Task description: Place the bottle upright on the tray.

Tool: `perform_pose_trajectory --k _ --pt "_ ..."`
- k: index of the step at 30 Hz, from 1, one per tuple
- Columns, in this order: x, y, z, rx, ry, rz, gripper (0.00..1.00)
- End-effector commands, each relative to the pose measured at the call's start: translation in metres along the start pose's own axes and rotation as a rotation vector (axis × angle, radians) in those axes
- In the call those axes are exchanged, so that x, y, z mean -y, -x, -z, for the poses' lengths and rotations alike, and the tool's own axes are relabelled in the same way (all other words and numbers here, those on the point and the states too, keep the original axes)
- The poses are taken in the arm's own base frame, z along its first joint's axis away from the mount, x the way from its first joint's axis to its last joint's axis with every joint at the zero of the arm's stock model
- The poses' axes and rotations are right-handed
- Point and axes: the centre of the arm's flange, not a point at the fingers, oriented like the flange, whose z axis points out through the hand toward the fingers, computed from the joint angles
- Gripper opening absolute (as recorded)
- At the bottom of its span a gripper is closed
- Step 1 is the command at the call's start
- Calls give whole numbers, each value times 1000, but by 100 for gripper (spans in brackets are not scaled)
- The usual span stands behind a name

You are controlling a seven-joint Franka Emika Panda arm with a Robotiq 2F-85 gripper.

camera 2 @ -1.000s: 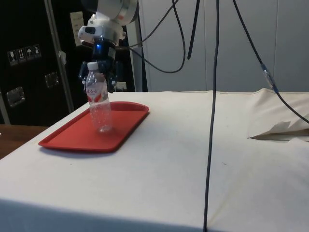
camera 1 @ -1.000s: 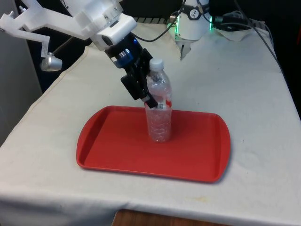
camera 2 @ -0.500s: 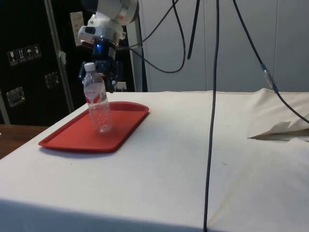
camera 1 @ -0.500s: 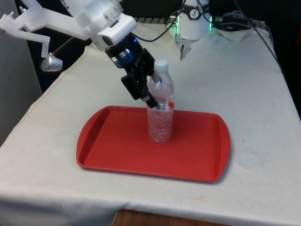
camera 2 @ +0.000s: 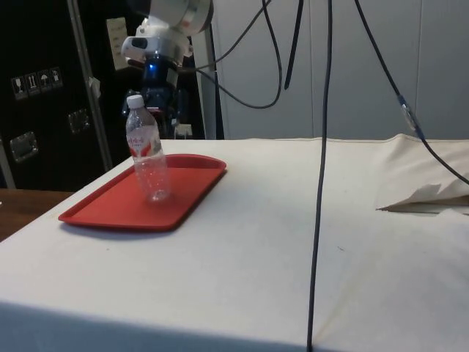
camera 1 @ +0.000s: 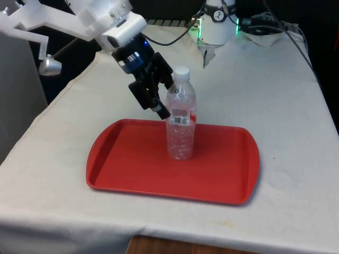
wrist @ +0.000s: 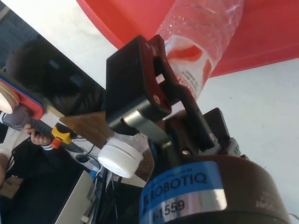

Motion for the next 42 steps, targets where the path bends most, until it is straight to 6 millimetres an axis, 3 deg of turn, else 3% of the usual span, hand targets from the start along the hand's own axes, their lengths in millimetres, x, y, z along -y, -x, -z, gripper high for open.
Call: perform_pose_trajectory --k 1,42 --pt "-1 2 3 -2 0 -1 100" --pt "5 40 49 20 81 -59 100"
